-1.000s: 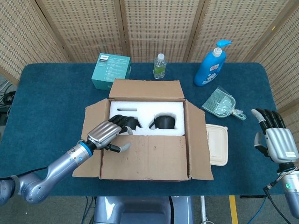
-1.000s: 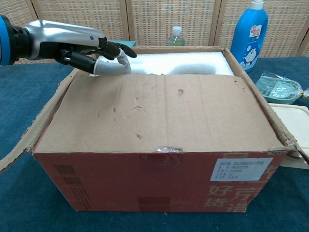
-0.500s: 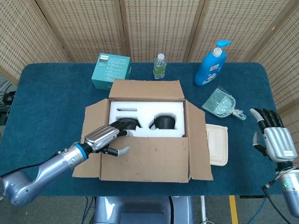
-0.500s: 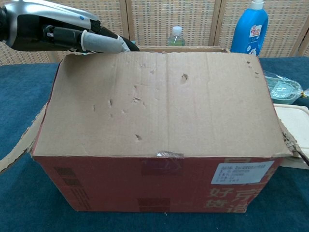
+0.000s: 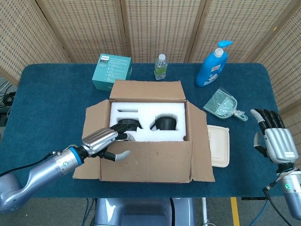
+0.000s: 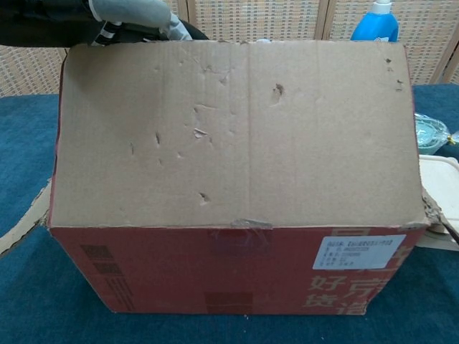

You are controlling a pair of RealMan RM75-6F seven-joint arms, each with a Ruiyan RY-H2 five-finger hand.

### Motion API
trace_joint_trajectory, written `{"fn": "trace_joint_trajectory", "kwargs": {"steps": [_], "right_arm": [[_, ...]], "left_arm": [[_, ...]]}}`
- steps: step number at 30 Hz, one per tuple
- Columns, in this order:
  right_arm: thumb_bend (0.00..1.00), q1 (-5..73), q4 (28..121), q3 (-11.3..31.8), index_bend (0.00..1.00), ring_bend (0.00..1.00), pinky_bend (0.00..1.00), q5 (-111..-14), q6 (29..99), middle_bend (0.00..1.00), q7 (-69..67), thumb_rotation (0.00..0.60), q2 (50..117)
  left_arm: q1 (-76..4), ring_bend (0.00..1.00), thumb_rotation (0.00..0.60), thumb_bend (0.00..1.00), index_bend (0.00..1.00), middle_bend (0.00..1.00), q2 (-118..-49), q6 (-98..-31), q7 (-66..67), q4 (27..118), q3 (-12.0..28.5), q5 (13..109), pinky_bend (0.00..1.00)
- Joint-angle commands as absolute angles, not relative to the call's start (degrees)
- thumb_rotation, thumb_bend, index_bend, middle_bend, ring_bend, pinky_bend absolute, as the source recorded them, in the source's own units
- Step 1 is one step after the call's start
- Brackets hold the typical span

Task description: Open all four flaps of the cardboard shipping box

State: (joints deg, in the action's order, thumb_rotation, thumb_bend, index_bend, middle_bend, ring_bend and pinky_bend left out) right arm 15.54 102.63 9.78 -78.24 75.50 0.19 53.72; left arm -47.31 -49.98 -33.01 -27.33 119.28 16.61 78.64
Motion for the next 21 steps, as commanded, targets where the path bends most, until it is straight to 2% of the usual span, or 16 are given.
{"fn": "trace_joint_trajectory", "kwargs": {"steps": [1, 10, 21], "right_arm": [[0.83, 15.6, 102.8, 9.8, 0.05, 0.0, 0.03, -78.2, 75.5, 0.11, 0.4, 0.6, 53.7], [0.83, 15.8, 103.8, 9.9, 0.05, 0.0, 0.03, -78.2, 75.4, 0.11, 1.6, 0.6, 53.5], [0.83, 16.1, 105.0, 10.0, 0.05, 0.0, 0.03, -78.1, 75.4, 0.11, 2.9, 0.6, 53.4]], "left_arm": [[-46.1, 0.0, 0.181, 0.4, 0.33, 0.0, -47.7, -33.7, -32.5, 120.5, 16.9, 83.2, 0.0], [-44.9, 0.0, 0.174, 0.39, 0.33, 0.0, -42.7, -38.7, -45.4, 121.5, 14.2, 96.5, 0.0], [-46.2, 0.0, 0.173, 0.38, 0.33, 0.0, -37.3, -48.2, -59.9, 120.0, 7.4, 111.8, 0.0]]}}
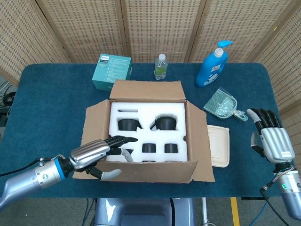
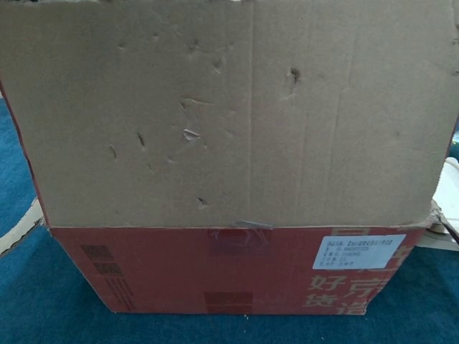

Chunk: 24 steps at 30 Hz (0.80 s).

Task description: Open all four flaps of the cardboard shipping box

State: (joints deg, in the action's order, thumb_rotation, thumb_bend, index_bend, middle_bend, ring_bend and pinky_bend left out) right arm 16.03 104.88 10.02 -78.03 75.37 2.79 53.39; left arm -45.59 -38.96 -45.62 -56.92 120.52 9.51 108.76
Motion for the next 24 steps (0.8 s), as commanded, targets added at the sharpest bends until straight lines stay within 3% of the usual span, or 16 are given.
{"fn": "trace_joint_trajectory", "kwargs": {"steps": [1, 19, 24], "right_arm": [[0.83, 16.1, 105.1, 10.0, 0.05, 0.0, 0.03, -78.1, 75.4, 0.11, 3.0, 0.6, 53.4], [0.83, 15.8, 105.7, 9.8, 0.05, 0.0, 0.03, -78.5, 75.9, 0.11, 2.9, 0.6, 53.1], [0.83, 15.7, 105.5, 9.8, 0.05, 0.0, 0.03, -78.6, 75.9, 0.11, 2.6, 0.6, 53.1]], "left_arm": [[-46.3, 0.0, 0.172, 0.38, 0.33, 0.0, -36.9, -49.1, -61.2, 120.1, 6.7, 113.1, 0.0], [-51.1, 0.0, 0.165, 0.37, 0.33, 0.0, -32.7, -55.3, -71.8, 119.3, -2.3, 128.8, 0.0], [-51.2, 0.0, 0.165, 0.37, 0.33, 0.0, -31.9, -55.9, -68.7, 119.1, -2.7, 127.9, 0.0]]}}
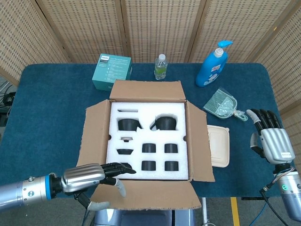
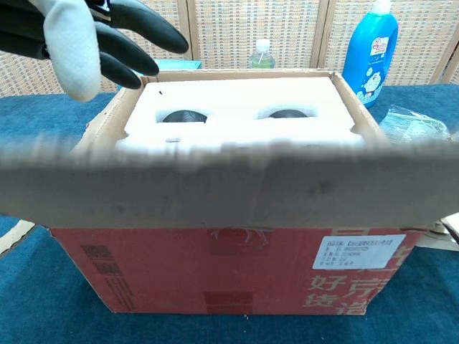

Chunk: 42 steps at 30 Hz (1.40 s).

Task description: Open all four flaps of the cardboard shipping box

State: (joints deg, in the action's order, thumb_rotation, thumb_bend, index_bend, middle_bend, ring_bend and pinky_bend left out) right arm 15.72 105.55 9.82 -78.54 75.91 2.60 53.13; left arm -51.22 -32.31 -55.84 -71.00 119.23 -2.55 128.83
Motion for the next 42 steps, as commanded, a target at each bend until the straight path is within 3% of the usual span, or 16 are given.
{"fn": "trace_joint_trajectory", "kwargs": {"steps": [1, 12, 14, 17, 23, 31, 42], "right_arm": [[0.83, 15.7, 105.5, 9.8, 0.05, 0.0, 0.03, -78.6, 75.9, 0.11, 2.4, 0.6, 53.1], [0.83, 15.5, 104.8, 9.6, 0.05, 0.0, 0.03, -78.8, 76.0, 0.11, 1.7, 0.6, 53.3], [0.83, 15.5, 104.6, 9.5, 0.05, 0.0, 0.03, -78.9, 76.0, 0.11, 1.6, 0.6, 53.4], [0.83, 15.4, 104.2, 9.5, 0.05, 0.0, 0.03, -78.8, 76.0, 0.11, 1.4, 0.6, 53.7], [0.83, 15.2, 102.8, 9.4, 0.05, 0.0, 0.03, -78.1, 76.0, 0.11, 0.5, 0.6, 54.5], [0.83, 14.4, 101.6, 9.1, 0.05, 0.0, 0.03, -78.8, 77.6, 0.11, 1.1, 0.6, 55.7], [0.81, 12.5, 101.5, 8.2, 0.05, 0.0, 0.03, -79.2, 80.6, 0.11, 3.9, 0.6, 57.6]], "left_arm": [[-51.0, 0.0, 0.164, 0.37, 0.33, 0.0, -31.9, -55.6, -66.9, 119.0, -2.4, 126.9, 0.0], [-44.5, 0.0, 0.157, 0.36, 0.33, 0.0, -35.4, -52.5, -40.2, 119.2, 1.3, 111.6, 0.0], [-42.1, 0.0, 0.199, 0.37, 0.33, 0.0, -36.7, -53.4, -33.0, 119.3, 2.0, 107.7, 0.0], [-38.4, 0.0, 0.316, 0.36, 0.32, 0.0, -39.2, -56.3, -23.2, 119.0, 2.7, 102.8, 0.0], [-30.7, 0.0, 0.408, 0.36, 0.29, 0.0, -45.6, -65.2, -7.7, 116.6, 3.3, 93.8, 0.0], [-22.6, 0.0, 0.423, 0.36, 0.24, 0.0, -53.2, -75.3, 7.8, 113.7, 2.5, 88.5, 0.0], [-14.5, 0.0, 0.423, 0.34, 0.24, 0.0, -57.0, -83.9, 13.7, 110.6, 0.3, 85.8, 0.0]]}}
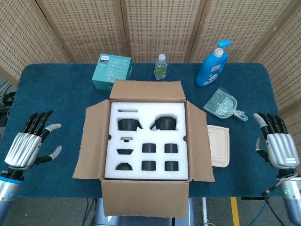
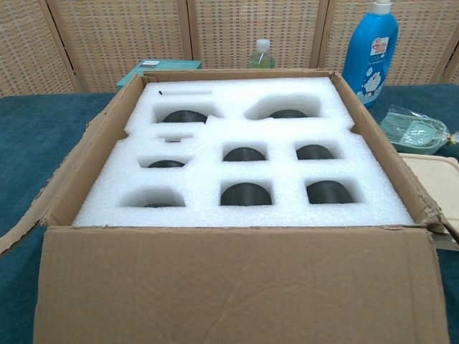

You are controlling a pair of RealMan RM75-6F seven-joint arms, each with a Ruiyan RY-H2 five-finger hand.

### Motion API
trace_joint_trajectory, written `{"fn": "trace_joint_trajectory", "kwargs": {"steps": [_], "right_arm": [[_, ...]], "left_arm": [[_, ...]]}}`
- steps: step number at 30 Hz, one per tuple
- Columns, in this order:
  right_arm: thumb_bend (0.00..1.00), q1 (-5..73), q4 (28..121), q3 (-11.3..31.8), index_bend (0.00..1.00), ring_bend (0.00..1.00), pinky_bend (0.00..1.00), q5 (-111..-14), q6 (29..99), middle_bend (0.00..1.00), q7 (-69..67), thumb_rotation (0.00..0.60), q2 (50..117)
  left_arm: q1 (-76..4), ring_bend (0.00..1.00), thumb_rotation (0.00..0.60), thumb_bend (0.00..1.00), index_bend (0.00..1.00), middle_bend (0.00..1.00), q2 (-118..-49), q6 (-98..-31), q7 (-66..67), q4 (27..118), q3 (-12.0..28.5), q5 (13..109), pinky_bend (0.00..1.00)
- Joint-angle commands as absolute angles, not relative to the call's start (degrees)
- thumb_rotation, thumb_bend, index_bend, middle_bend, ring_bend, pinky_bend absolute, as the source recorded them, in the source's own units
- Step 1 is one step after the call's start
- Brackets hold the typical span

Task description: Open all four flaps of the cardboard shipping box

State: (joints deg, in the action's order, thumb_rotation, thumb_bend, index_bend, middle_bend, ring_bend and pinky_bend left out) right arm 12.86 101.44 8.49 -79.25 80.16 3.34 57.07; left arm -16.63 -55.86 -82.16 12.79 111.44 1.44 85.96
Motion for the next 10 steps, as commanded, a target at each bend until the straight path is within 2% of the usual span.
{"fn": "trace_joint_trajectory", "kwargs": {"steps": [1, 10], "right_arm": [[0.81, 12.3, 101.5, 8.1, 0.05, 0.0, 0.03, -79.3, 80.8, 0.11, 4.2, 0.6, 57.8], [0.81, 11.0, 101.7, 7.6, 0.05, 0.0, 0.03, -80.1, 82.8, 0.11, 5.6, 0.6, 58.8]], "left_arm": [[-13.9, 0.0, 0.423, 0.34, 0.24, 0.0, -57.0, -84.3, 13.8, 110.5, -0.1, 85.8, 0.0], [-10.3, 0.0, 0.424, 0.34, 0.24, 0.0, -57.3, -87.3, 13.3, 110.1, -1.1, 86.0, 0.0]]}}
